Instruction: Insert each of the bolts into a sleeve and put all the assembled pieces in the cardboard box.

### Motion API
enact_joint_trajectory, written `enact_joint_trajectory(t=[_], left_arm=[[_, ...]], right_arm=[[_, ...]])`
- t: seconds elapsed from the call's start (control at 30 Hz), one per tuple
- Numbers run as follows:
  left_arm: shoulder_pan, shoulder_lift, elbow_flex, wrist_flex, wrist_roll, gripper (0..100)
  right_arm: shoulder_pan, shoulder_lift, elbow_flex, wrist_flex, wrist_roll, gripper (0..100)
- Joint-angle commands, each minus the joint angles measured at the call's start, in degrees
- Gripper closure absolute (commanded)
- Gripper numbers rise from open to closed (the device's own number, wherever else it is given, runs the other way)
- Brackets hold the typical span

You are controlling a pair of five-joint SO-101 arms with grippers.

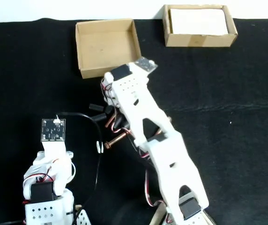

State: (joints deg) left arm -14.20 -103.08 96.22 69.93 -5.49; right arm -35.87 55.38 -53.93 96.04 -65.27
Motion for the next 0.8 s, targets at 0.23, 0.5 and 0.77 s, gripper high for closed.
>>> enact_joint_trajectory(t=[0.23, 0.5, 0.77], left_arm=[[-0.5, 0.1, 0.9, -0.9, 0.1, 99], [-0.5, 0.1, 0.9, -0.9, 0.1, 99], [-0.5, 0.1, 0.9, -0.9, 0.1, 99]], right_arm=[[0.7, 6.0, -4.1, 1.3, -3.2, 80.7], [0.7, 6.4, -2.0, 4.4, -2.9, 80.8], [3.0, 4.7, -3.0, 4.6, 4.2, 80.7]])
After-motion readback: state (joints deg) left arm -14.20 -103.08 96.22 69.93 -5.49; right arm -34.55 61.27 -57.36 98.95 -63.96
